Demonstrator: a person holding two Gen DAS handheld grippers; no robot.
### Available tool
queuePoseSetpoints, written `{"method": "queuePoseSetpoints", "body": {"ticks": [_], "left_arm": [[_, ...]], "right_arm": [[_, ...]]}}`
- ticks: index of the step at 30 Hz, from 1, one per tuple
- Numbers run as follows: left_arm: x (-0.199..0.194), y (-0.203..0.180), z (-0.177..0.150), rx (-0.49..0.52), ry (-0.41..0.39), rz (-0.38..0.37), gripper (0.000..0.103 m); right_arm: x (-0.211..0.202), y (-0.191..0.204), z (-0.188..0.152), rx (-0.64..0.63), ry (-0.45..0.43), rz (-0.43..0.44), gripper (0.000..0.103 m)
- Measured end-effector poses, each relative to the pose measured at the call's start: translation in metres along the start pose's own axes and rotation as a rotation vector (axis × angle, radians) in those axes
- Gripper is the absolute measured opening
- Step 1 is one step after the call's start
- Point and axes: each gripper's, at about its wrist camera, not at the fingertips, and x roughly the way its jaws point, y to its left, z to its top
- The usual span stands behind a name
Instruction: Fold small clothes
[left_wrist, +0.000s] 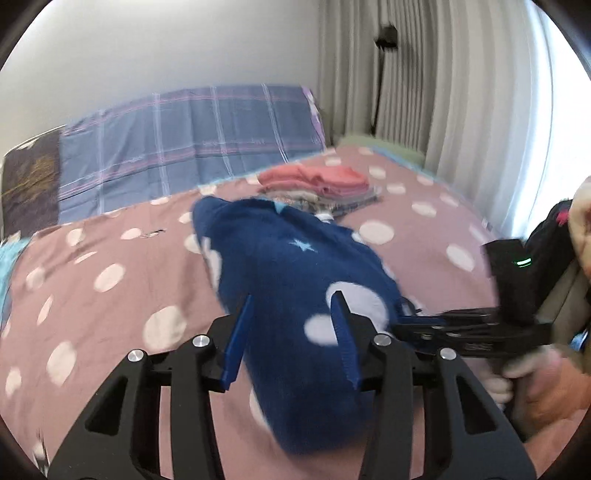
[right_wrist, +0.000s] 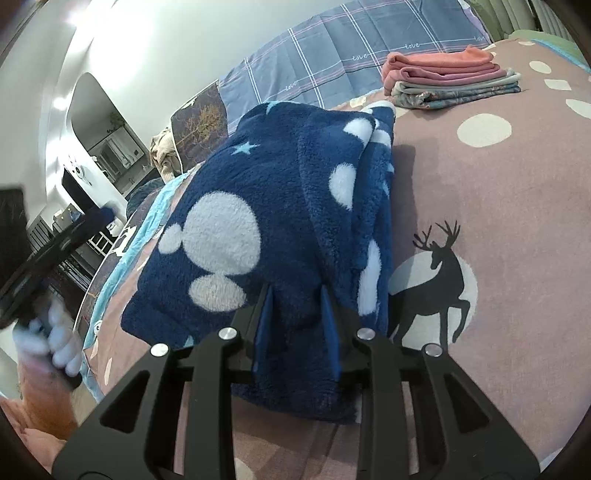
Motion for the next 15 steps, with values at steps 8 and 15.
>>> {"method": "queuePoseSetpoints", "body": {"ticks": [8, 15], "left_arm": [[0.064, 0.019, -0.017, -0.027, 0.160, 0.020, 0.063], [0.019, 0.013, 0.032, 0.037, -0.024, -0.006, 0.060]], "right_arm": [[-0.001, 0.004, -0.001, -0.056, -0.002, -0.016, 0.027], [-0.039, 0.042, 0.036, -0.201, -0.127, -0.069, 0.033]]}}
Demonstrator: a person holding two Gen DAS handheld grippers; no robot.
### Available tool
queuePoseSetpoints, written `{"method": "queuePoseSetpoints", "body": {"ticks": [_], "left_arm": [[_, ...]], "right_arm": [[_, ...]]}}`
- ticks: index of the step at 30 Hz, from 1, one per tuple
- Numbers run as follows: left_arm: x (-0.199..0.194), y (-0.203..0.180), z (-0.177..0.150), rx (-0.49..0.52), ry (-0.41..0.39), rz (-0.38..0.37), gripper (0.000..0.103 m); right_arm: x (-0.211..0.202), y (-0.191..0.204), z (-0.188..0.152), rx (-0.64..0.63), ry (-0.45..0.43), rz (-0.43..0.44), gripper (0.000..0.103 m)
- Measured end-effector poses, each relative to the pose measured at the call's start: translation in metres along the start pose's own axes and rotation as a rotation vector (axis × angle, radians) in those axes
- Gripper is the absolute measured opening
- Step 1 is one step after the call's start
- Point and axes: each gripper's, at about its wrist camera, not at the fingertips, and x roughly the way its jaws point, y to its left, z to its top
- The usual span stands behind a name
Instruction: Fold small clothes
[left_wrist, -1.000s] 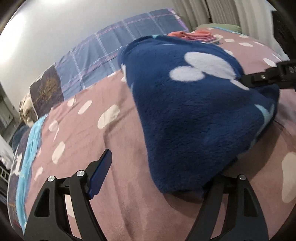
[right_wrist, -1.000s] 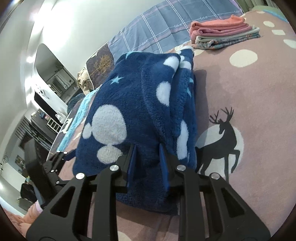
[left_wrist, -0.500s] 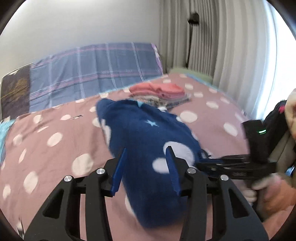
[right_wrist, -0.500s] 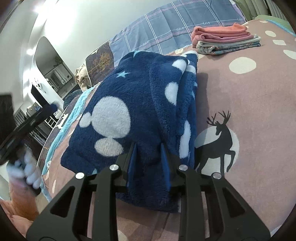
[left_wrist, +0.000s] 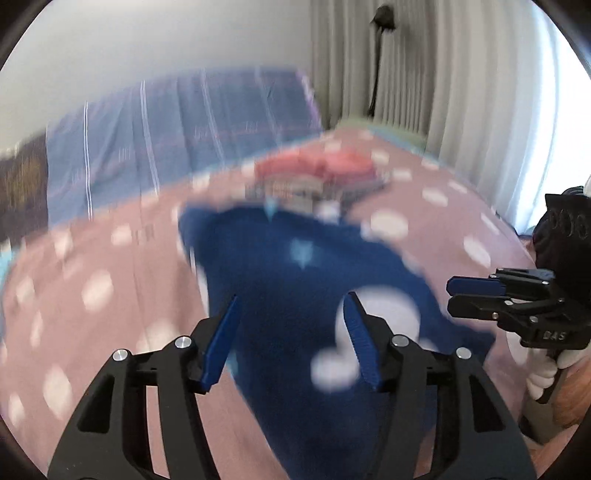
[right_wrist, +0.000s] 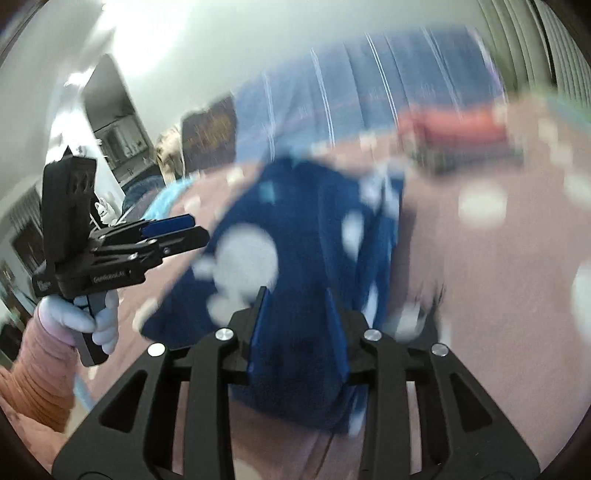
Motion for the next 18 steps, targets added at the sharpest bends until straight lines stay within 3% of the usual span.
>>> {"method": "queuePoseSetpoints", "body": {"ticks": [4, 7, 8, 9, 11, 14, 18], "left_arm": [[0.043, 0.012, 0.040, 0.005, -0.015, 0.013, 0.059], [0.106, 0.035, 0.038, -0.038, 0.118, 0.053, 0.060], [0.141, 0.039, 0.021, -0.013, 0.214, 0.079, 0.062], [0.160, 0.040, 0.007, 0.016, 0.248, 0.094, 0.062], [0.157, 0.037, 0.007, 0.013, 0.229, 0.105, 0.062], [0.150, 0.024, 0.015, 0.110, 0.230, 0.148, 0.059], [0.133, 0.044, 0.035, 0.021, 0.188, 0.057, 0.061]], "right_arm": [[0.012, 0.002, 0.028, 0.006, -0.035, 0.008, 0.033], [0.065, -0.011, 0.013, 0.027, 0.130, -0.045, 0.033], [0.081, -0.018, 0.000, 0.027, 0.155, -0.040, 0.032], [0.084, -0.025, -0.010, 0.039, 0.112, -0.014, 0.031], [0.080, -0.037, -0.015, 0.101, 0.099, 0.021, 0.031], [0.079, -0.029, -0.013, 0.053, 0.106, -0.015, 0.031], [0.076, -0.031, -0.002, 0.074, 0.145, 0.015, 0.033]]}}
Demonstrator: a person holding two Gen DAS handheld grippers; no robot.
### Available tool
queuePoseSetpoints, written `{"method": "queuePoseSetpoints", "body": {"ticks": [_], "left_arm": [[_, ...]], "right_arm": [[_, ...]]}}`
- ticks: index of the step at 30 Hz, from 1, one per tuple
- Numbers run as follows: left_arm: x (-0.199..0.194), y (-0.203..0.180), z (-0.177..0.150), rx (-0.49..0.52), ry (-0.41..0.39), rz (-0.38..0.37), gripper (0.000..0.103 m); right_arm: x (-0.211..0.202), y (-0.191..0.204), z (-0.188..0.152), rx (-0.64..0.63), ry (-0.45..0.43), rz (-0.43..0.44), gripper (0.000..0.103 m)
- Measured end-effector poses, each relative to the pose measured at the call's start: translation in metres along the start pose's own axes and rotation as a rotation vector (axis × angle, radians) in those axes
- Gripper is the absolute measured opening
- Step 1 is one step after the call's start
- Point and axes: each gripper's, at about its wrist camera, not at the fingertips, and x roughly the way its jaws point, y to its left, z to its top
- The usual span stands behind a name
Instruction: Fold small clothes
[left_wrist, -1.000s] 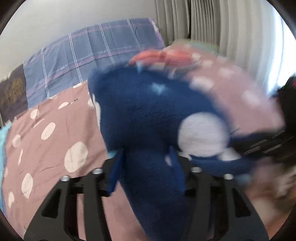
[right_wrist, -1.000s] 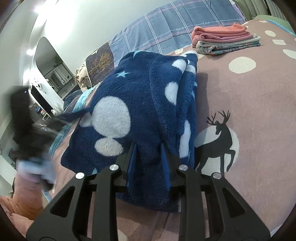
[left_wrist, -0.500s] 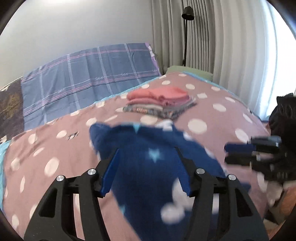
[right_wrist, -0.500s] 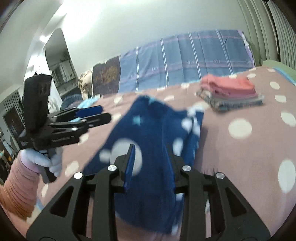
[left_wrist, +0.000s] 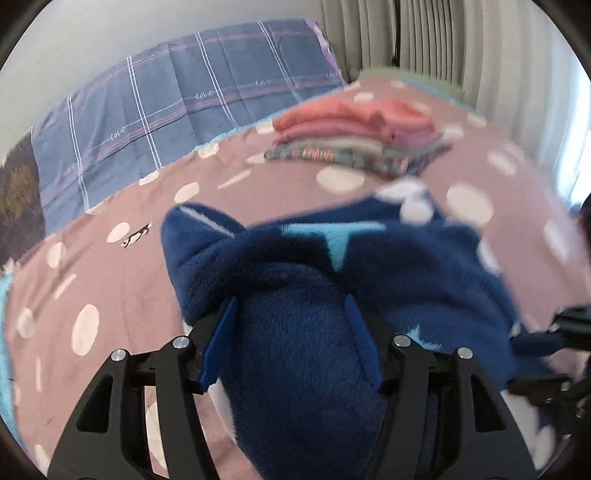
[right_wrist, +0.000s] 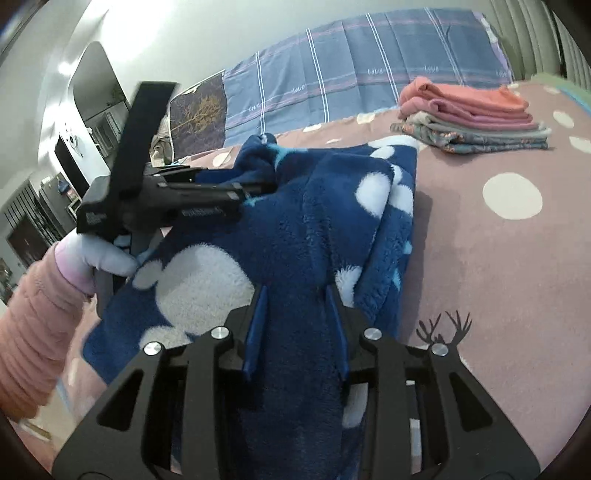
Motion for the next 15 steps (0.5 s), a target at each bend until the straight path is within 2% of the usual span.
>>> {"method": "queuePoseSetpoints", "body": {"ticks": [3, 6, 8, 9, 10, 12, 13, 15], "left_arm": [[-0.013, 0.003, 0.017, 0.035, -0.079, 0.033, 0.061], [-0.004, 0.007, 0.033, 0.062, -0.099, 0.090, 0.061], [0.023, 0.010, 0.038, 0.105, -0.034, 0.185, 0.061], [0.045, 0.012, 0.034, 0.127, 0.032, 0.216, 0.061], [0.070, 0.012, 0.025, 0.138, 0.102, 0.213, 0.061], [0.090, 0.015, 0.015, 0.126, 0.113, 0.238, 0.062], [0.089, 0.017, 0.015, 0.112, 0.113, 0.242, 0.061], [0.087, 0.010, 0.016, 0.154, 0.110, 0.264, 0.061]], "right_arm": [[-0.013, 0.004, 0.018, 0.003, 0.012, -0.006, 0.034], [-0.026, 0.018, 0.048, -0.068, -0.059, -0.028, 0.036], [-0.021, 0.024, 0.066, -0.097, -0.077, -0.046, 0.036], [-0.008, 0.021, 0.074, -0.099, -0.056, -0.051, 0.036], [0.007, 0.019, 0.075, -0.098, -0.016, -0.060, 0.037], [0.050, 0.007, 0.064, -0.125, 0.114, -0.110, 0.036], [0.068, 0.000, 0.053, -0.143, 0.099, -0.096, 0.036], [0.066, -0.014, 0.047, -0.072, 0.063, -0.038, 0.036]]}}
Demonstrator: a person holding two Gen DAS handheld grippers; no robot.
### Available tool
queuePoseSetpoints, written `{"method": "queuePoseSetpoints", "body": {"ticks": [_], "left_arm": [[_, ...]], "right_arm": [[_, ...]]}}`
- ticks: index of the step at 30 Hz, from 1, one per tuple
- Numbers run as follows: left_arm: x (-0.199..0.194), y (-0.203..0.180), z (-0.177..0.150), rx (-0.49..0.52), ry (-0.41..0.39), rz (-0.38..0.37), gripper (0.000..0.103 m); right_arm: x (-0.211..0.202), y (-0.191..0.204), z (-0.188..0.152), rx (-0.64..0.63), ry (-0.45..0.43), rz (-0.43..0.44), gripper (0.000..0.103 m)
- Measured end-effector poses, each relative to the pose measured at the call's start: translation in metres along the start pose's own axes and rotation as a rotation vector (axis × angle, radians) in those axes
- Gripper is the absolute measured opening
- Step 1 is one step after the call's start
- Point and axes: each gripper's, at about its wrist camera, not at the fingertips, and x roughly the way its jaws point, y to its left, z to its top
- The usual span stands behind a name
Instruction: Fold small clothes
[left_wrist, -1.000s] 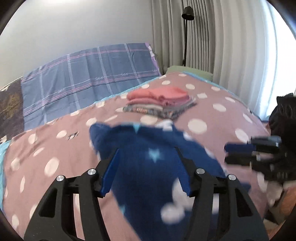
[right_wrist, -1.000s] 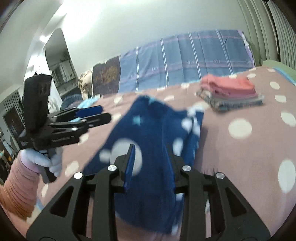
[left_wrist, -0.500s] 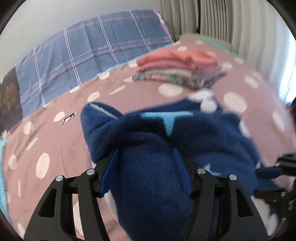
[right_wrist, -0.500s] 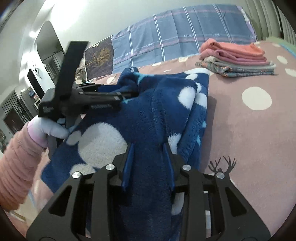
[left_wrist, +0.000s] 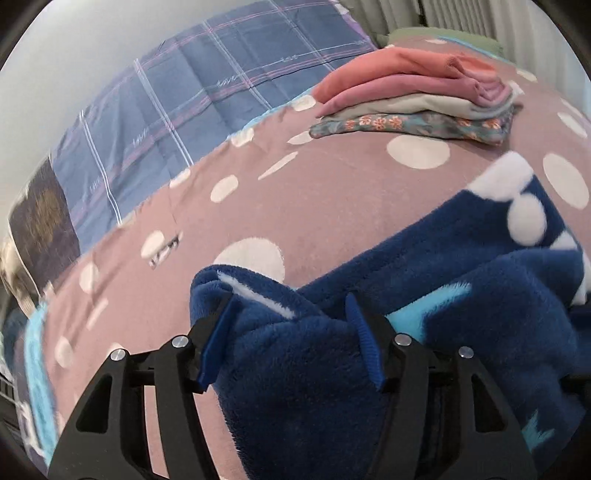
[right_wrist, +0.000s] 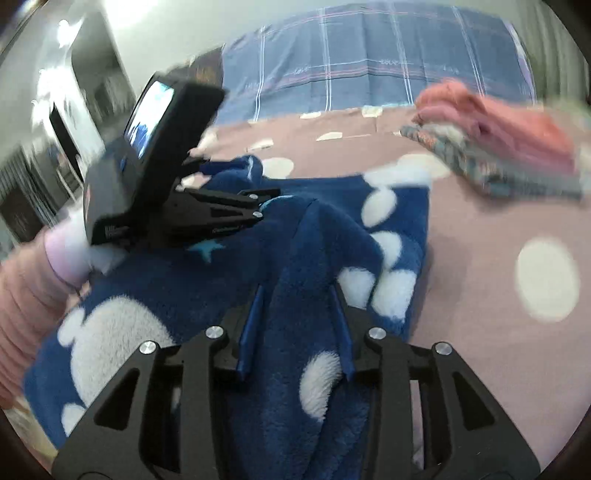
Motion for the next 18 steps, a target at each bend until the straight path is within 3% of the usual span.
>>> {"method": "queuePoseSetpoints", "body": {"ticks": [11, 14, 16, 18], "left_arm": [[-0.005, 0.006, -0.006, -0.038, -0.042, -0.036, 0.061], [-0.033, 0.022, -0.008, -0.118, -0.097, -0.062, 0.062], [-0.066, 0.034, -0.017, -0.192, -0.155, -0.119, 0.062], [-0.098, 0.035, -0.030, -0.200, -0.199, -0.148, 0.062]], "right_arm": [[-0.005, 0.008, -0.004, -0.019, -0.018, -0.021, 0.036], [-0.021, 0.009, 0.001, -0.009, -0.043, -0.030, 0.035], [-0.052, 0.016, -0.003, 0.005, -0.087, -0.055, 0.036], [-0.081, 0.022, -0.012, -0.006, -0.130, -0.058, 0.036]]}}
